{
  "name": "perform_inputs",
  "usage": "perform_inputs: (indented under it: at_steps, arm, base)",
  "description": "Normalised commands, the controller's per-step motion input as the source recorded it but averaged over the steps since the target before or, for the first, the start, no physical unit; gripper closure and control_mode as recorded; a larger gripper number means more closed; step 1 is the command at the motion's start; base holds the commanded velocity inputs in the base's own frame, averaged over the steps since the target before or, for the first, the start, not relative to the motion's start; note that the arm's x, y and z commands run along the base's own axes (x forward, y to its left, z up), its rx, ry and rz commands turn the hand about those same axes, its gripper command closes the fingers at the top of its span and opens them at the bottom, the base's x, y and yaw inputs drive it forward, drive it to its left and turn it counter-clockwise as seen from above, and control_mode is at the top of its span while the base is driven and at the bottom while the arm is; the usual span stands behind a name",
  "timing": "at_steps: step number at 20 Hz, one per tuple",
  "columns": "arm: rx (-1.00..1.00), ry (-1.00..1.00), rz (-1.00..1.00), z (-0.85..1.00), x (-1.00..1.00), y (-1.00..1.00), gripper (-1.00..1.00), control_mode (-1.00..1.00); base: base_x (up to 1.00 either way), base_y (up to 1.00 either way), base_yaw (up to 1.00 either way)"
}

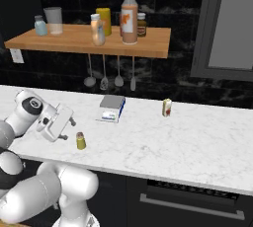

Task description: Put the shaker and condiment bottle from the counter next to their counterparts in the cabinet.

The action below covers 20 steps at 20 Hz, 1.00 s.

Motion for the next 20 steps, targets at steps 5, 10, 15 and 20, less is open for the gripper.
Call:
perform_inputs:
  at_steps: [5, 10, 15, 20]
  arm:
    - [0.00, 0.00, 0.00, -0.25, 0.23, 0.00, -1.00, -1.00]
    - [0.00, 0.00, 0.00, -0.35, 0.22, 0.00, -1.00, -1.00]
    - [0.00, 0.00, 0.00, -0.27, 0.16, 0.00, -1.00, -1.00]
    - [0.00, 0.00, 0.00, -0.09, 0.01, -0.07, -1.00, -1.00]
  base:
    - [0.00, 0.00, 0.00]
    - [0.00, 0.00, 0.00]
    - [0.00, 0.00, 0.00]
    - [0.00, 0.00, 0.00]
